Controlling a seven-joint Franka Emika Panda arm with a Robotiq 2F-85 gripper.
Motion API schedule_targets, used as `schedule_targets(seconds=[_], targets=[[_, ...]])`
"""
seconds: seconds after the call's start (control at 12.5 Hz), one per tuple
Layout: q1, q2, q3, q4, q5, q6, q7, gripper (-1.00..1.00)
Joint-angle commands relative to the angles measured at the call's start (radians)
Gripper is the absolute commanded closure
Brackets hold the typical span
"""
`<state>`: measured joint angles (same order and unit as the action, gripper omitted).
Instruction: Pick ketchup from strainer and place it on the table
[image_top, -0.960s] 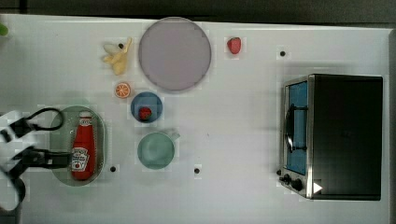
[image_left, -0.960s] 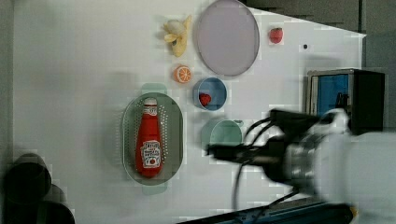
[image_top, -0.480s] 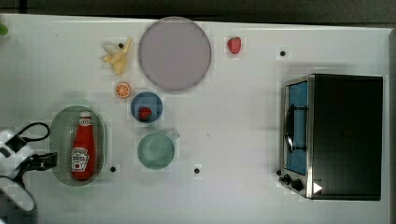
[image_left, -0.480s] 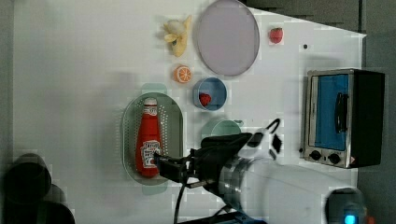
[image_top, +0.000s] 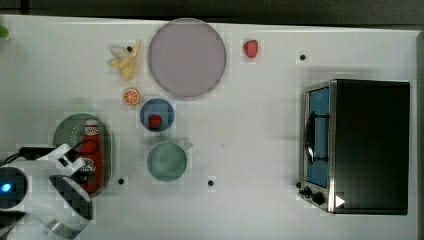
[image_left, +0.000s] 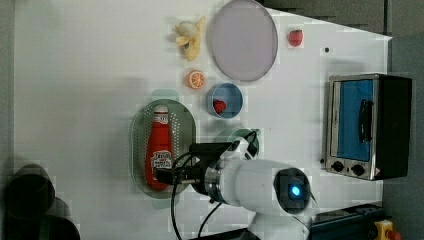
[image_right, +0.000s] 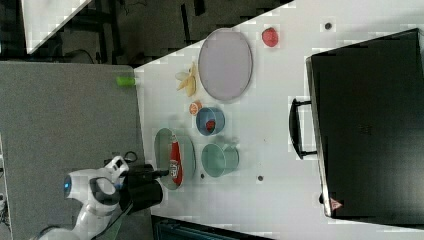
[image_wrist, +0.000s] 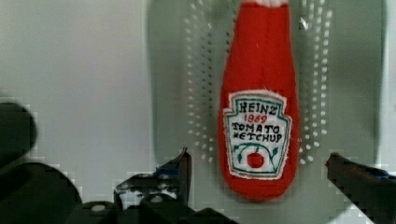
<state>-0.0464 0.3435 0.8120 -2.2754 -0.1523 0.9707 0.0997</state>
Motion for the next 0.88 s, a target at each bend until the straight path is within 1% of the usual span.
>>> schedule_targets(seconds=[0.08, 0.4, 0.56, 0.72, 0.8, 0.88], targets=[[0.002, 0.05, -0.003, 0.011, -0.069, 0.04, 0.129, -1.0], [0.018, 0.16, -0.043, 0.029, -0.214, 0.103, 0.193, -1.0], [0.039, 0.207, -0.073, 0.052, -0.272, 0.109, 0.215, -1.0], [0.069, 0.246, -0.105, 0.08, -0.306, 0.111, 0.254, -1.0], [0.085, 0.264, -0.117, 0.095, -0.315, 0.111, 0.266, -0.91], [0.1, 0.279, -0.128, 0.104, -0.315, 0.111, 0.267, -0.68]])
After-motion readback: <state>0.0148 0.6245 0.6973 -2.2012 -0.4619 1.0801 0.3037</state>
